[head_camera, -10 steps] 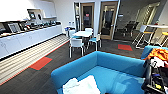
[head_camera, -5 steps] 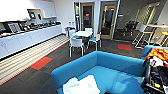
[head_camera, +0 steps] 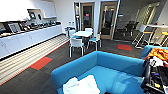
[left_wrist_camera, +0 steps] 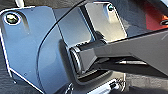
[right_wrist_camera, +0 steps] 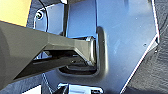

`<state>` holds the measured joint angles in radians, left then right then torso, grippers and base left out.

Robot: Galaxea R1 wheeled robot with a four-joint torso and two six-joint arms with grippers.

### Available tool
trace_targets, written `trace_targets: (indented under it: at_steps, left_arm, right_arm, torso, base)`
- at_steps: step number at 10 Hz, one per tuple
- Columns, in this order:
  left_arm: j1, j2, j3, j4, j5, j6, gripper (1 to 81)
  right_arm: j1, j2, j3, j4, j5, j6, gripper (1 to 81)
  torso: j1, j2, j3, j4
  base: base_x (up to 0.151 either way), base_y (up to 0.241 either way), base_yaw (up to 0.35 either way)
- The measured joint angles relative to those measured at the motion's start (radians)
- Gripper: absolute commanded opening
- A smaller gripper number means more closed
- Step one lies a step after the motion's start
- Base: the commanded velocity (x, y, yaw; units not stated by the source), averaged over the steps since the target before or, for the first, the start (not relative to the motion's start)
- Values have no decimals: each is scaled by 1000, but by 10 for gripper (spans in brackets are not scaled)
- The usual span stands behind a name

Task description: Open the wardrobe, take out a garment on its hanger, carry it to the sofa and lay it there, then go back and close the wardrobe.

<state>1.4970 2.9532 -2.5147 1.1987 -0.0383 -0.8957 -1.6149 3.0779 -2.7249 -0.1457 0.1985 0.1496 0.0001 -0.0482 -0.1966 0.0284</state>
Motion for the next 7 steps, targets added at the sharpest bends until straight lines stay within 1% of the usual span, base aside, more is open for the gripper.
trace_targets:
  at_steps: [1, 2, 7]
  left_arm:
    - [0, 0, 0, 0, 0, 0, 811]
    - [0, 0, 0, 0, 0, 0, 811]
    - [-6, -1, -14, -2, 1, 0, 811]
  right_arm:
    - [0, 0, 0, 0, 0, 0, 811]
    - [0, 0, 0, 0, 0, 0, 811]
    - [-1, 3, 0, 0, -5, 0, 811]
  torso:
    - [0, 0, 0, 0]
    - [0, 0, 0, 0]
    - [0, 0, 0, 0]
  base:
    - [0, 0, 0]
    - [0, 0, 141]
    - [0, 0, 239]
